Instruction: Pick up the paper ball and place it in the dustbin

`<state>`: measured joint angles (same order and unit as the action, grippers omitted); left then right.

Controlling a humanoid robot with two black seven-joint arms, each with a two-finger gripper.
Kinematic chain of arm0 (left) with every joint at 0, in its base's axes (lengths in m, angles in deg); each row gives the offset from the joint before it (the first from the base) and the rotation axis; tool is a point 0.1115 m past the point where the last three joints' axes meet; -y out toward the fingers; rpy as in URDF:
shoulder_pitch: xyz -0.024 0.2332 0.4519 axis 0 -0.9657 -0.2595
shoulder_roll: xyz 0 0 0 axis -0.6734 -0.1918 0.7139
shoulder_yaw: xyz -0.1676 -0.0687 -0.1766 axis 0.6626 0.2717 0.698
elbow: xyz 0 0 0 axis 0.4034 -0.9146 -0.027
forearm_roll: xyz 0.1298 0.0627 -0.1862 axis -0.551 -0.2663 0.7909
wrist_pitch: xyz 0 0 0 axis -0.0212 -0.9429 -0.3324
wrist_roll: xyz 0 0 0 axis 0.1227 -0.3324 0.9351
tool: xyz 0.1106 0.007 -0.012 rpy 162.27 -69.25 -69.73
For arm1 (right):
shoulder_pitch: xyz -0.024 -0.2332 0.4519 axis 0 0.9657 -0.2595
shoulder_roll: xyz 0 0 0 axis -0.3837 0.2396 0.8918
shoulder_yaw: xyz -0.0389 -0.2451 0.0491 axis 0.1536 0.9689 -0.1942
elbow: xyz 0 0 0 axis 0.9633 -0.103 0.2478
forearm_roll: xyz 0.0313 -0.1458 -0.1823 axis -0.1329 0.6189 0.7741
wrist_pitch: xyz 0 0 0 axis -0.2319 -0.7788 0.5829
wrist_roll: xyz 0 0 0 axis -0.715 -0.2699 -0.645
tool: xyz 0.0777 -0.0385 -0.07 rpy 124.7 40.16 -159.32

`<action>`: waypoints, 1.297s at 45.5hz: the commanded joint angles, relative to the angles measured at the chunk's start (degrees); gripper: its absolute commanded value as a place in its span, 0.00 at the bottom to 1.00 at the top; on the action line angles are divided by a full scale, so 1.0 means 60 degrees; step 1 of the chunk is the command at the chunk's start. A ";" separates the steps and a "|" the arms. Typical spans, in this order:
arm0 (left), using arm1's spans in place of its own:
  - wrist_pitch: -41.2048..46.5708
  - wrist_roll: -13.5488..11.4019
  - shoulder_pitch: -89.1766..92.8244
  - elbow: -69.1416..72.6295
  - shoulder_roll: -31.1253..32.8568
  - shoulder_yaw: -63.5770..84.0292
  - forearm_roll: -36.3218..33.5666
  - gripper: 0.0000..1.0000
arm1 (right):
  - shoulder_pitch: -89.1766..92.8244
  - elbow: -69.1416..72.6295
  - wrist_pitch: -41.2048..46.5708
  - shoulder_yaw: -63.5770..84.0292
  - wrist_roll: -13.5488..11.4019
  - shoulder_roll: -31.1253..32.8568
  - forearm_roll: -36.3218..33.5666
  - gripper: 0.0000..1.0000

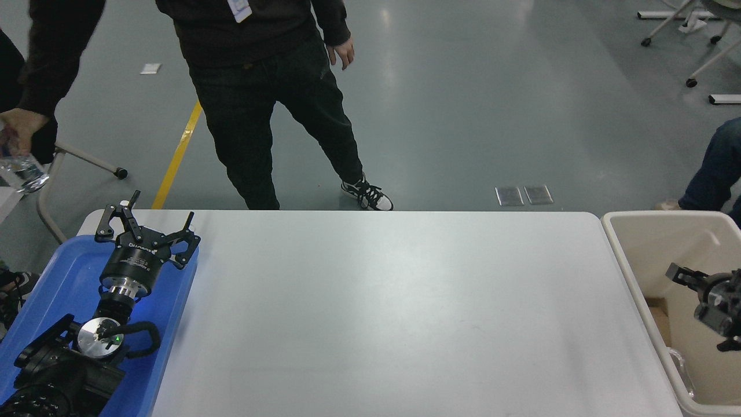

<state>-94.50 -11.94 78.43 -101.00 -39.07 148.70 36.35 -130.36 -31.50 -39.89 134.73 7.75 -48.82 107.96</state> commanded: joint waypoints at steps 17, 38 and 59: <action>0.0000 -0.0002 0.0000 -0.0014 -0.0015 -0.0005 0.0000 0.99 | -0.7308 0.7137 0.4766 0.2117 -0.0052 -0.0461 0.0350 1.00; 0.0000 -0.0002 -0.0001 0.0001 0.0000 -0.0005 0.0000 0.99 | -0.9976 0.9556 0.5588 0.2014 0.0036 -0.3977 -0.1994 1.00; 0.0000 -0.0002 -0.0015 0.0001 0.0000 -0.0005 0.0000 0.99 | -1.0503 0.9600 0.6072 0.2117 0.0036 -0.4168 -0.3225 1.00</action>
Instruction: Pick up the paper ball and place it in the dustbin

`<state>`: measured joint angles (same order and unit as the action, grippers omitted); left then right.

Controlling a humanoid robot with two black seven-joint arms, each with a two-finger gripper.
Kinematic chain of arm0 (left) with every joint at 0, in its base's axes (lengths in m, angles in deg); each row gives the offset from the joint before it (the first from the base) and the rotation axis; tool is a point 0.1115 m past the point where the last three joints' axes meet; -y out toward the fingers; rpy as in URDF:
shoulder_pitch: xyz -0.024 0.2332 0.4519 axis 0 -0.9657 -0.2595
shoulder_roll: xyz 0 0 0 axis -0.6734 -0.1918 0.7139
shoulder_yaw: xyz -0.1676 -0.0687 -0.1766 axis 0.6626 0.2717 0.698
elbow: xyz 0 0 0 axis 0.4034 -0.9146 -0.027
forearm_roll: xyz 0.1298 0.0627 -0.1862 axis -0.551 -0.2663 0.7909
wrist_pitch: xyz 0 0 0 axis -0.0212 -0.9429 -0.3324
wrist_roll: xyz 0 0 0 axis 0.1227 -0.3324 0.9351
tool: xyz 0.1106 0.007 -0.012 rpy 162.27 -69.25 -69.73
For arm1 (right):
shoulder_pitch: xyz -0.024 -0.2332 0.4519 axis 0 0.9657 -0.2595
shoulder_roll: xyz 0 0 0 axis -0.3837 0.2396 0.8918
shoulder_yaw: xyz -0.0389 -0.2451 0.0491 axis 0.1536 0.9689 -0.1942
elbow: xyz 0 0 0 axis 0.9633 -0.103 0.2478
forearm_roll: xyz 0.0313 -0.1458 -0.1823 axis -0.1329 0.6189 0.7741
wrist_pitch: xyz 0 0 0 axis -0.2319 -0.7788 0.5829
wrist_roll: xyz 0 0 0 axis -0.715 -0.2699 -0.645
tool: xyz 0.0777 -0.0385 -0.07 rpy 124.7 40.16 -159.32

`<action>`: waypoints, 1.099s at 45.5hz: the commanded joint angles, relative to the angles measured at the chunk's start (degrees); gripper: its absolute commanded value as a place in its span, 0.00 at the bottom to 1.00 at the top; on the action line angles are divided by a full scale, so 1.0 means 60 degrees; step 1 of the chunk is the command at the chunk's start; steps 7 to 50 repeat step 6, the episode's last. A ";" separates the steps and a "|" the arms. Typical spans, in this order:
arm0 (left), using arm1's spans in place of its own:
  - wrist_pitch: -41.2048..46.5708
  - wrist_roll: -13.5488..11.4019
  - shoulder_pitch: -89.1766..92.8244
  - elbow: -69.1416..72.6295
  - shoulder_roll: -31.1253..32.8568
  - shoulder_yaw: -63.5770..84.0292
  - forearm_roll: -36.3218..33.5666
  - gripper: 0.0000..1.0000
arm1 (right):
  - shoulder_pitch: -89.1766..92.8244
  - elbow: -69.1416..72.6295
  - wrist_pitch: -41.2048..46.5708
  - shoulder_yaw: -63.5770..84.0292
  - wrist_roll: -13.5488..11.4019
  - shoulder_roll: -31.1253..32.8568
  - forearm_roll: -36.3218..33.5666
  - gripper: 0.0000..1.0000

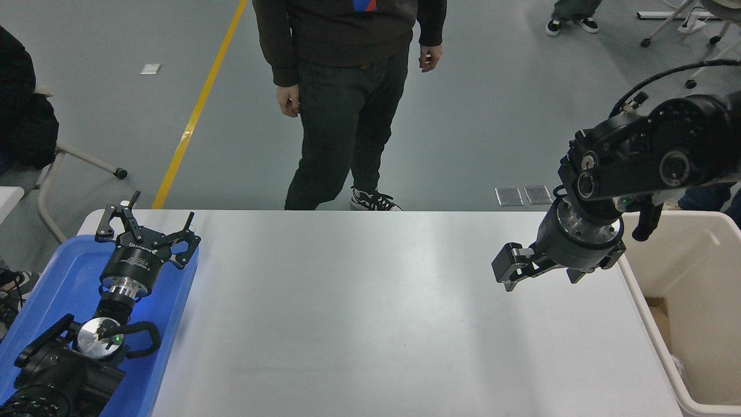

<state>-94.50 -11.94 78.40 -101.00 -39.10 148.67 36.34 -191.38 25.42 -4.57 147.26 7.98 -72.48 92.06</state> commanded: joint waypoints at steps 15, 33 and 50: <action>0.0000 -0.0001 -0.0010 0.0001 -0.0009 0.0000 0.0001 0.99 | -0.0393 0.0114 0.0184 0.0072 -0.0002 -0.0211 -0.0576 1.00; 0.0000 -0.0001 -0.0010 0.0001 -0.0009 0.0000 0.0001 0.99 | -0.0393 0.0114 0.0184 0.0072 -0.0002 -0.0211 -0.0576 1.00; 0.0000 -0.0001 -0.0010 0.0001 -0.0009 0.0000 0.0001 0.99 | -0.0393 0.0114 0.0184 0.0072 -0.0002 -0.0211 -0.0576 1.00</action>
